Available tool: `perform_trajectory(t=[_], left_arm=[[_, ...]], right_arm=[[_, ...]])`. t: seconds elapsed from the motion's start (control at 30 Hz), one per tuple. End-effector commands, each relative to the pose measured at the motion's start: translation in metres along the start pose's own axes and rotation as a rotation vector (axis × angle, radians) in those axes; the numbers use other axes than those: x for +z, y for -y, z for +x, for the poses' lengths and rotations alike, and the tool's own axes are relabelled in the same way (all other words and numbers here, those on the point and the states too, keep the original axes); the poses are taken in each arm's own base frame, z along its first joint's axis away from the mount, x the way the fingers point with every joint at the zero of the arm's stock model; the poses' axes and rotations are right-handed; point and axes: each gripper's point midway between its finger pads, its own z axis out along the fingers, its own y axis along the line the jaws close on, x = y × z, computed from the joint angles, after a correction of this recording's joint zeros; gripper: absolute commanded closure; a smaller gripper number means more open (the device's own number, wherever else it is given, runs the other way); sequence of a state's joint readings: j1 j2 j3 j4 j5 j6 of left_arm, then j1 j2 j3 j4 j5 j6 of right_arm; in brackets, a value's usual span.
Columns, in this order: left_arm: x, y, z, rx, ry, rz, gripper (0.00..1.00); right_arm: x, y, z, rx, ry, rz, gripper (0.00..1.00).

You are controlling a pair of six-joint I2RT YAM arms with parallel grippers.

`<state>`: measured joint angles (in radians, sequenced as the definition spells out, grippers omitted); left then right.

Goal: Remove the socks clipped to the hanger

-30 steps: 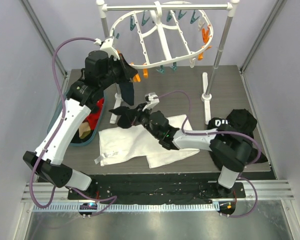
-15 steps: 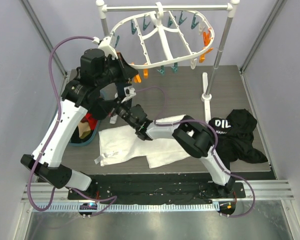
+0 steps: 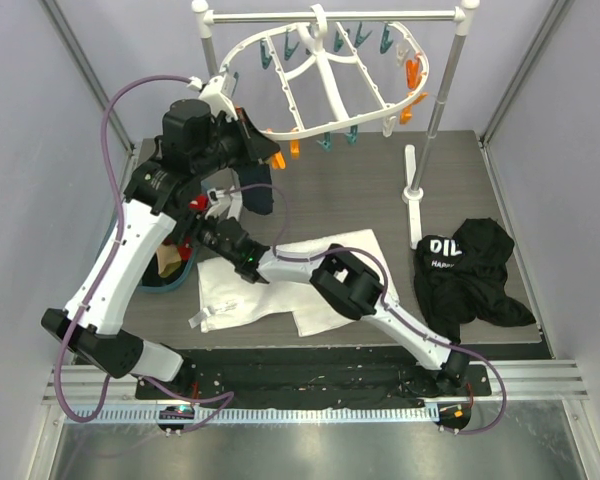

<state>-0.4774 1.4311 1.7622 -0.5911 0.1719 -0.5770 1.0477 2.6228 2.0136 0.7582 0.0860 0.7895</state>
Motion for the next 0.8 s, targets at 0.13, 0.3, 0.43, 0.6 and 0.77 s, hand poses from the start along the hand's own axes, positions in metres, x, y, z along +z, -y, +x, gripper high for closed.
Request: perform_trajectory(t=[0.13, 0.3, 0.43, 0.6, 0.77], left_arm=[[-0.01, 0.011, -0.013, 0.015, 0.054, 0.044, 1.0], [-0.01, 0.01, -0.012, 0.014, 0.058, 0.041, 1.0], [-0.013, 0.01, -0.011, 0.013, 0.062, 0.039, 1.0], [-0.016, 0.009, -0.012, 0.007, 0.071, 0.033, 1.0], [-0.016, 0.011, -0.01, -0.008, 0.069, 0.043, 1.0]], right_arm=[[-0.025, -0.047, -0.077, -0.123, 0.041, -0.022, 0.27], [-0.058, -0.053, -0.092, -0.211, 0.033, -0.023, 0.25], [-0.084, -0.071, -0.113, -0.264, 0.047, -0.029, 0.25], [-0.112, -0.073, -0.134, -0.342, 0.078, 0.016, 0.26], [-0.135, -0.061, -0.143, -0.397, 0.076, 0.098, 0.28]])
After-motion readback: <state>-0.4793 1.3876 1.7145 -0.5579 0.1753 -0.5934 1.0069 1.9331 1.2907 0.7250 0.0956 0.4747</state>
